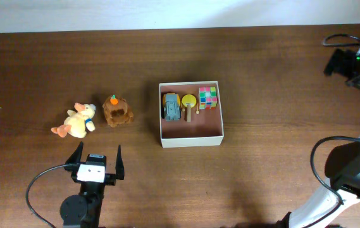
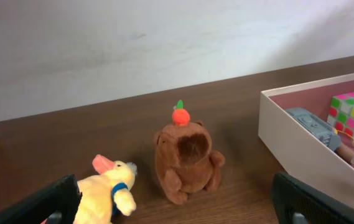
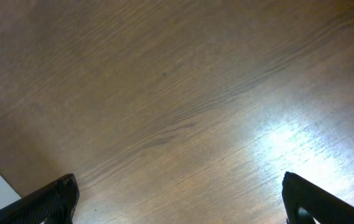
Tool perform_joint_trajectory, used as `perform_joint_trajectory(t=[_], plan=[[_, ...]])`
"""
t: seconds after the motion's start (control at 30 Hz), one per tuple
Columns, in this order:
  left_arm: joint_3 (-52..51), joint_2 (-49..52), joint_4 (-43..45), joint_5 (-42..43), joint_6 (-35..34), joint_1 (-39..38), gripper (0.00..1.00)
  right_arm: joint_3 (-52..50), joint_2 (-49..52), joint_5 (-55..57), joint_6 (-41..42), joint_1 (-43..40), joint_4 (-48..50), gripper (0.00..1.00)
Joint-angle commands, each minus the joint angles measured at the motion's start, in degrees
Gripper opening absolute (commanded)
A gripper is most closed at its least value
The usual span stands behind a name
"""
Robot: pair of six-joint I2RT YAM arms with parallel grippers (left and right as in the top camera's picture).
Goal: Pack container
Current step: 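Raise the right gripper and retract it to the right side, then move the left gripper over the brown plush capybara and grasp it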
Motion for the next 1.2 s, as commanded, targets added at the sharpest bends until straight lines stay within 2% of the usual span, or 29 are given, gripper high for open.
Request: perform_joint_trajectory(t=[0.0, 0.2, 0.27, 0.4, 0.47, 0.6, 0.77, 0.9, 1.0, 1.17], plan=[[-0.42, -0.37, -0.09, -1.42, -0.50, -0.28, 0.99, 0.44, -0.26, -3.58, -0.31, -0.35, -0.09, 0.99], [-0.42, -0.37, 2.32, -1.16, -0.57, -0.28, 0.99, 0.44, -0.26, -3.56, -0.31, -0.24, 0.00, 0.99], [-0.35, -0.37, 4.31, 2.08, -0.55, -0.28, 0.99, 0.44, -0.26, -3.56, -0.31, -0.24, -0.02, 0.99], [2.29, 1.42, 3.58, 3.69, -7.19, -0.26, 0.99, 0.44, -0.26, -3.56, -0.31, -0.24, -0.02, 0.99], [6.38, 4.85, 1.66, 3.58, -7.48, -0.24, 0.99, 0.44, -0.26, -3.56, -0.31, -0.24, 0.00, 0.99], [19.96, 18.18, -3.45, 3.30, -7.02, 1.40, 0.99, 0.44, -0.26, -3.56, -0.31, -0.24, 0.00, 0.99], [40.96, 39.80, -16.85, 4.20, -7.04, 2.49, 0.99, 0.44, -0.26, -3.56, -0.31, -0.24, -0.02, 0.99], [54.34, 54.90, -26.47, 10.69, -7.06, 2.47, 0.99, 0.44, -0.26, -3.56, -0.31, -0.24, 0.00, 0.99], [59.08, 62.45, -29.31, 16.90, -7.06, 2.47, 0.99, 0.44, -0.26, -3.56, -0.31, -0.24, -0.02, 0.99], [59.63, 71.10, -28.87, 27.74, -7.72, 2.47, 0.99, 0.44, -0.26, -3.56, -0.31, -0.24, -0.02, 0.98]])
